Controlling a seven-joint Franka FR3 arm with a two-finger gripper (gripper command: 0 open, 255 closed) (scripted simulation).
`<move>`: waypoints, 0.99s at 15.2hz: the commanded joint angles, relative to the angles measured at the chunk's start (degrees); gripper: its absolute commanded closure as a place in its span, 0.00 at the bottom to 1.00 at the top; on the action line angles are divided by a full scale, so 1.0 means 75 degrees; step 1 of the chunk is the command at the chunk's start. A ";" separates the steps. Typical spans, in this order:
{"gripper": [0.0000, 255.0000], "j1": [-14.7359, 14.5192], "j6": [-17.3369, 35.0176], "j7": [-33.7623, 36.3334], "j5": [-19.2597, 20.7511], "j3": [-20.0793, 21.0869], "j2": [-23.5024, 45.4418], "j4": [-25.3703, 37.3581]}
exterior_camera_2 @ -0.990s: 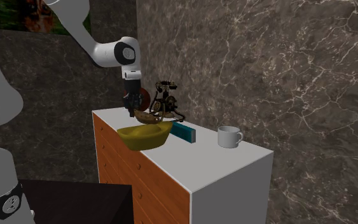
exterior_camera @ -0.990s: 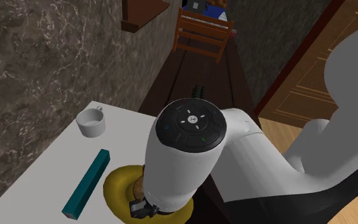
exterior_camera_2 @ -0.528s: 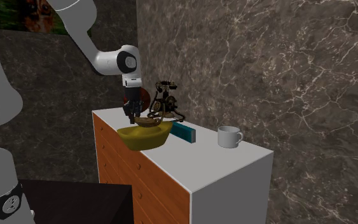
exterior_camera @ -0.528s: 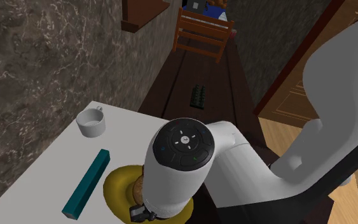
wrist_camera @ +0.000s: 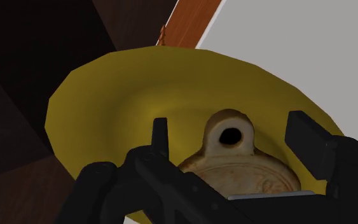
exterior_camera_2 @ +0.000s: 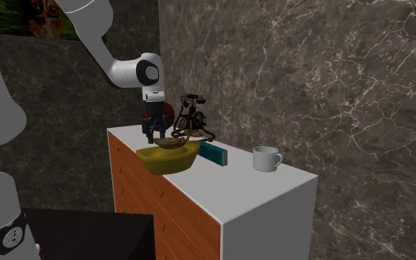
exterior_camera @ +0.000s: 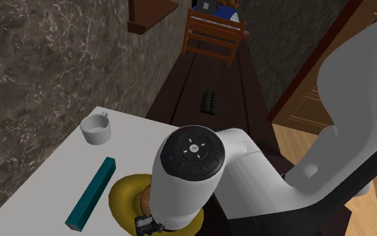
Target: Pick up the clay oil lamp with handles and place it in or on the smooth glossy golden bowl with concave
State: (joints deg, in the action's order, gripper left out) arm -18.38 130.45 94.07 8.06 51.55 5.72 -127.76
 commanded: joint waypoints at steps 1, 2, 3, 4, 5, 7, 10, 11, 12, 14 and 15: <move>0.00 0.0001 0.0000 0.0000 0.0000 0.0000 0.0000 0.0000; 0.00 0.0001 0.0000 0.0000 0.0000 0.0000 0.0000 -0.0001; 0.00 0.0001 0.0000 0.0000 0.0000 0.0000 0.0000 0.0000; 0.00 0.0000 0.0000 0.0000 0.0000 0.0000 0.0000 0.0000; 0.00 0.0054 -0.0229 -0.0179 -0.0253 0.0051 -0.0229 0.0099; 0.00 0.0133 -0.0706 -0.0501 -0.0702 0.0104 -0.0656 0.0330; 0.00 0.0134 -0.0900 -0.0611 -0.0854 0.0088 -0.0809 0.0433; 0.00 0.0133 -0.0899 -0.0611 -0.0854 0.0087 -0.0809 0.0433; 0.00 0.0133 -0.0900 -0.0611 -0.0854 0.0087 -0.0809 0.0433; 0.00 0.0133 -0.0900 -0.0611 -0.0854 0.0087 -0.0809 0.0433; 0.00 0.0133 -0.0900 -0.0611 -0.0854 0.0087 -0.0809 0.0433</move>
State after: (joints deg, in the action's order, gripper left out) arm -17.38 123.72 89.49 1.67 52.20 -0.35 -124.52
